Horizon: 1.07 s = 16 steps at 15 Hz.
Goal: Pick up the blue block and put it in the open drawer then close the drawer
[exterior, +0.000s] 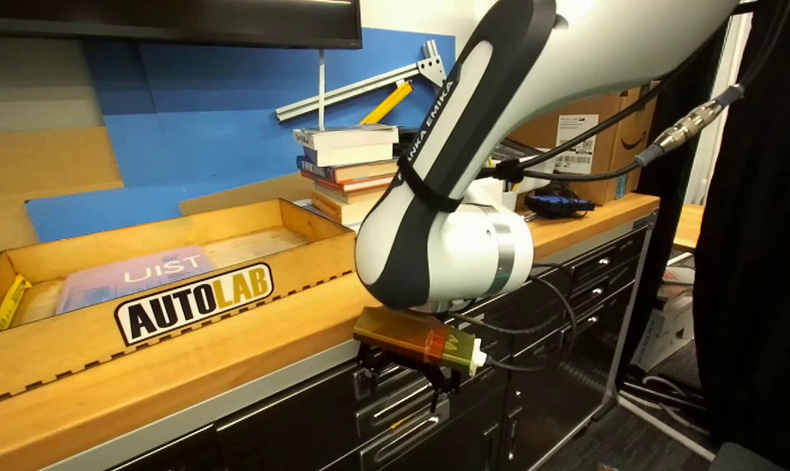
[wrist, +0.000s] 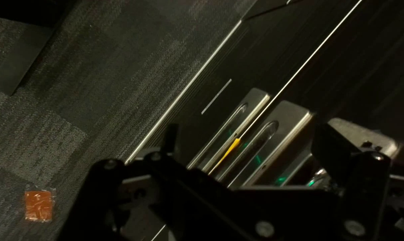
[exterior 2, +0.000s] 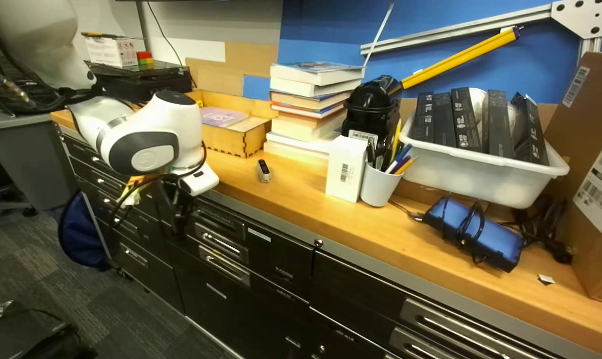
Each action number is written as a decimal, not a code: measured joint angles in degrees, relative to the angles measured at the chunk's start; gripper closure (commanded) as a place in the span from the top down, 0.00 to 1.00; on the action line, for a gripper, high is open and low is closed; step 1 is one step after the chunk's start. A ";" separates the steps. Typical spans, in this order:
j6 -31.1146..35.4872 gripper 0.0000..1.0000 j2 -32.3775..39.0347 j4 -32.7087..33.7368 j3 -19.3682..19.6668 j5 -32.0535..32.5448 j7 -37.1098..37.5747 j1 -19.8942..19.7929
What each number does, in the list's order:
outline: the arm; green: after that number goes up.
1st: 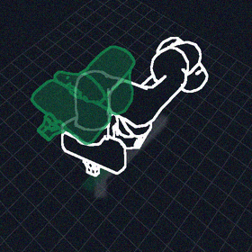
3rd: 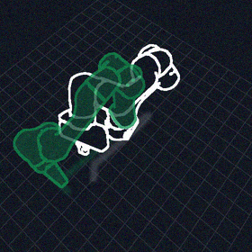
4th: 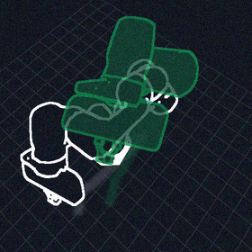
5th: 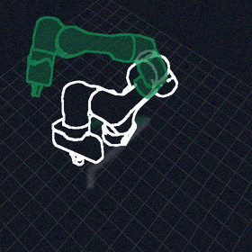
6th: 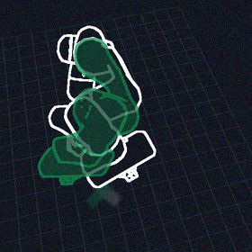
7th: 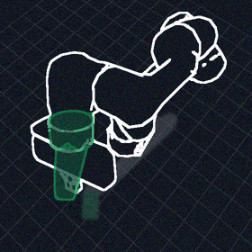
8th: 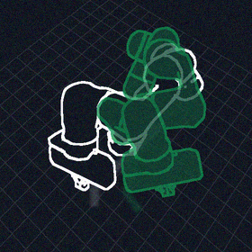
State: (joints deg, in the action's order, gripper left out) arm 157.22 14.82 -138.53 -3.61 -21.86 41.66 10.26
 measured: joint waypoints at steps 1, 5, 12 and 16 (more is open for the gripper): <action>2.28 1.00 -0.10 -1.06 0.63 1.56 3.79 1.07; 9.05 1.00 -4.62 -7.39 5.54 9.45 20.34 7.02; -14.02 1.00 -25.98 -11.64 1.07 18.94 14.22 5.50; -33.06 1.00 -32.67 -5.05 0.22 17.16 -0.02 3.61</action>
State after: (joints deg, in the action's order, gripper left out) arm 124.16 -17.85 -143.58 -3.40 -4.70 41.64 13.86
